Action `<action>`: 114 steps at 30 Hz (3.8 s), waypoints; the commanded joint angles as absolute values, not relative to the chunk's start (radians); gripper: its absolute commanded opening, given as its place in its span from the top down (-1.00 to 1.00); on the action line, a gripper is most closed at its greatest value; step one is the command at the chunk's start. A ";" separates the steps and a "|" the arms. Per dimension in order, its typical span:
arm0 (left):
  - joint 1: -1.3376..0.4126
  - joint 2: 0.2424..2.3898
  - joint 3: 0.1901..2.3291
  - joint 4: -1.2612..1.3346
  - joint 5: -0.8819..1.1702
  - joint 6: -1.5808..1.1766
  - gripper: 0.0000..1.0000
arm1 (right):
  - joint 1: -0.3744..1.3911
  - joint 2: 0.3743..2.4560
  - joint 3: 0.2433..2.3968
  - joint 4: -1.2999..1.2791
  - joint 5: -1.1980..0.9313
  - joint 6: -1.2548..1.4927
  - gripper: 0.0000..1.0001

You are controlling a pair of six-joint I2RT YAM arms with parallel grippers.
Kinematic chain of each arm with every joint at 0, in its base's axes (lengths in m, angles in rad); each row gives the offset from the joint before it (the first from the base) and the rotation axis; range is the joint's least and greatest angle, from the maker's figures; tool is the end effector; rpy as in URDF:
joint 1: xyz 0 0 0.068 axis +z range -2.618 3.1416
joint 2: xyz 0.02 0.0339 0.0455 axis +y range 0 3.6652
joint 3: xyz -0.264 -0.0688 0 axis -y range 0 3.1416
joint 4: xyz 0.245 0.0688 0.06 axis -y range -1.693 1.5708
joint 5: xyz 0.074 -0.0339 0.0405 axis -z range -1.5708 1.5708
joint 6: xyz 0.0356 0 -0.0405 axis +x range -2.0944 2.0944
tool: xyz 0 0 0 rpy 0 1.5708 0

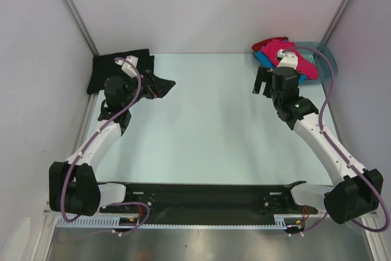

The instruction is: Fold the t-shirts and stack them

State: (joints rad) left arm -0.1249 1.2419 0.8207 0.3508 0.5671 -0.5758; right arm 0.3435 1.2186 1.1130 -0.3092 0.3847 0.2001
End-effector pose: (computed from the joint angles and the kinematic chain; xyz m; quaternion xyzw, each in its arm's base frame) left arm 0.2820 -0.0547 0.3106 0.0289 0.7272 -0.4169 0.5445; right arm 0.2651 0.0806 0.3520 0.0453 0.8275 -0.0103 0.5596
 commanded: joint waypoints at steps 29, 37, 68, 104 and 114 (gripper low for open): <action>-0.169 1.322 0.913 0.259 0.611 -0.456 -0.99 | 0.103 1.896 1.830 -0.416 0.160 0.212 -0.99; -0.167 1.376 0.928 0.244 0.609 -0.436 -1.00 | 0.057 2.249 2.244 -0.529 0.169 0.216 -0.95; -0.169 1.433 0.933 0.278 0.638 -0.456 -1.00 | 0.017 2.293 2.224 -0.370 0.215 0.133 -0.51; -0.167 1.468 0.937 0.288 0.657 -0.468 -0.99 | -0.038 2.261 2.128 -0.318 0.025 0.199 1.00; -0.170 1.436 0.920 0.256 0.586 -0.494 -1.00 | -0.003 1.889 1.979 -0.311 -0.023 0.111 1.00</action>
